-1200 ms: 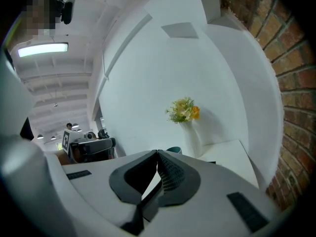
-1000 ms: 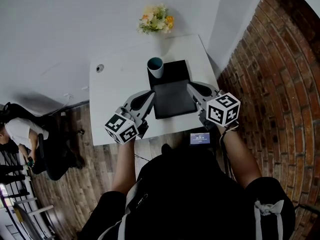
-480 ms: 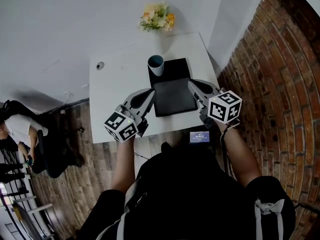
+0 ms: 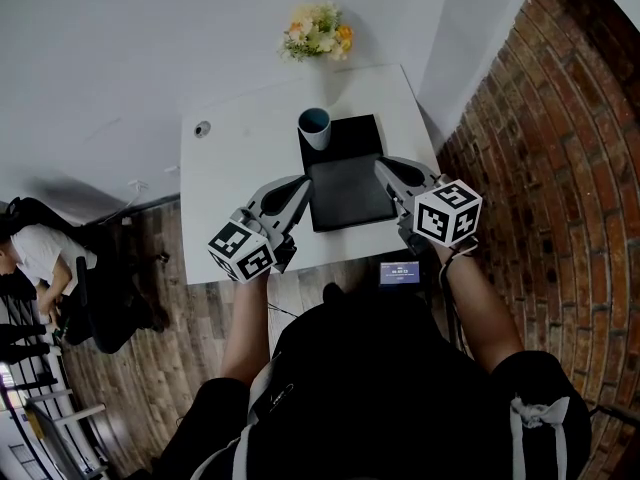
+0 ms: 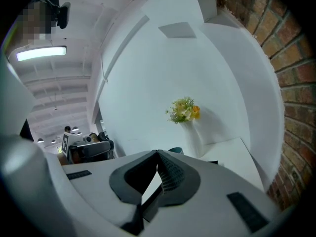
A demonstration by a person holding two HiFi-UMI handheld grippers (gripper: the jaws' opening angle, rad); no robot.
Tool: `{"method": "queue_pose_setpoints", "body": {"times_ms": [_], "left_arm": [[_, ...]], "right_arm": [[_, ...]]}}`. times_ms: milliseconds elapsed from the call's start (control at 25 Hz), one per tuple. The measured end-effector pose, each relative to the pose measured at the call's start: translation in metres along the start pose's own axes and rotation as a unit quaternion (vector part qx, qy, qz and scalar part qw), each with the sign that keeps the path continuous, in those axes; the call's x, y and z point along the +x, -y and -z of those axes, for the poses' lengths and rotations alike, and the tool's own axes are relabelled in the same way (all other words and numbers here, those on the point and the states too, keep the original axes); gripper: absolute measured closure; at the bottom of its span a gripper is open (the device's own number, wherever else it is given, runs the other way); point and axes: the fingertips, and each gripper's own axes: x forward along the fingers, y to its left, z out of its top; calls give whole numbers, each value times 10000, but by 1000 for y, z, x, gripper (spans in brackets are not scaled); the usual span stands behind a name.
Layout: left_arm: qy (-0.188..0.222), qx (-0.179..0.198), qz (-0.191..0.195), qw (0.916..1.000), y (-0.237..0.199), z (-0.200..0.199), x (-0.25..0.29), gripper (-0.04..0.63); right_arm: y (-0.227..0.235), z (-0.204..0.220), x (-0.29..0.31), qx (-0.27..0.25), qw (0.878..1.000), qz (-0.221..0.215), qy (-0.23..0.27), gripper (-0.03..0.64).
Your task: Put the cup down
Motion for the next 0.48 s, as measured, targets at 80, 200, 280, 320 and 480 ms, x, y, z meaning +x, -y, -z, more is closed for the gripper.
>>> {"method": "queue_pose_setpoints", "body": {"times_ms": [80, 200, 280, 320, 480], "left_arm": [[-4, 4, -8, 10000, -1, 1, 0, 588], [3, -3, -9, 10000, -1, 1, -1, 588], [7, -23, 5, 10000, -1, 1, -1, 588], [7, -34, 13, 10000, -1, 2, -1, 588], [17, -52, 20, 10000, -2, 2, 0, 588]], "right_arm": [[0, 0, 0, -6, 10000, 13, 4, 603], [1, 0, -1, -19, 10000, 36, 15, 603], [2, 0, -1, -38, 10000, 67, 5, 603], [3, 0, -1, -46, 10000, 82, -4, 603], [5, 1, 0, -73, 9999, 132, -25, 603]]}}
